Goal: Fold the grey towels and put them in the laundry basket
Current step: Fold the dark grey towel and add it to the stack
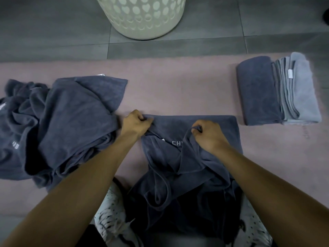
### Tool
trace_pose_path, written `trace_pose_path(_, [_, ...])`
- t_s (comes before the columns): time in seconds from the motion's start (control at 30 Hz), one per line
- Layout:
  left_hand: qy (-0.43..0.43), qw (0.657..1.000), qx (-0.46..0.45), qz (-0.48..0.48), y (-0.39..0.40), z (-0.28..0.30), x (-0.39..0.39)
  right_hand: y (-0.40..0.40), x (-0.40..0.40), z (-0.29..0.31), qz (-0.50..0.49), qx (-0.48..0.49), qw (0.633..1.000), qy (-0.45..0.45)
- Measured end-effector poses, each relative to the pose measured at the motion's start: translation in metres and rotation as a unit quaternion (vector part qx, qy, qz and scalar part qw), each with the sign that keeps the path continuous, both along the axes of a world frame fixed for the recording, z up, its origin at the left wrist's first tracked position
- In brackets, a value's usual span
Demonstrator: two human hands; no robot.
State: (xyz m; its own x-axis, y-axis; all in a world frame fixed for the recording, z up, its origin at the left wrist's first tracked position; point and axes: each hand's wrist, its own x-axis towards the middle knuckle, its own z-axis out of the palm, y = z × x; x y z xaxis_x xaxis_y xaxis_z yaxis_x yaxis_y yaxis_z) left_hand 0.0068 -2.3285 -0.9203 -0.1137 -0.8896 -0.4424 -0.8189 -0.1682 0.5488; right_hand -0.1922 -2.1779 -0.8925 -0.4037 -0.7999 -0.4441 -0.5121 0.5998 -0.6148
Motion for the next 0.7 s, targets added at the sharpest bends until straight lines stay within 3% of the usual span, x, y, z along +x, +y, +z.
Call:
trace_pose_path(0.07, [0.027,1.0,0.015,-0.002,-0.004,0.0,0.004,-0.003,0.004,0.0,0.008,-0.007,1.0,0.002])
trace_pose_path(0.17, [0.047,0.996,-0.054,-0.044,-0.014,0.003,0.018,-0.006,0.007,0.0,0.017,-0.014,1.0,0.012])
trace_pose_path(0.33, [-0.004,0.976,-0.156,-0.155,-0.002,-0.003,0.042,-0.004,0.008,-0.001,0.009,-0.009,1.0,0.012])
trace_pose_path(0.43, [0.023,0.972,-0.198,-0.123,0.026,0.005,0.039,-0.002,0.009,0.0,0.002,-0.011,1.0,0.01])
trace_pose_path(0.5, [0.005,0.982,-0.16,-0.099,0.041,0.007,0.036,-0.002,0.013,0.002,0.001,-0.016,1.0,0.009])
trace_pose_path(0.7, [-0.056,0.983,-0.009,-0.174,0.057,0.005,0.047,-0.005,0.024,0.005,0.012,-0.024,1.0,0.005])
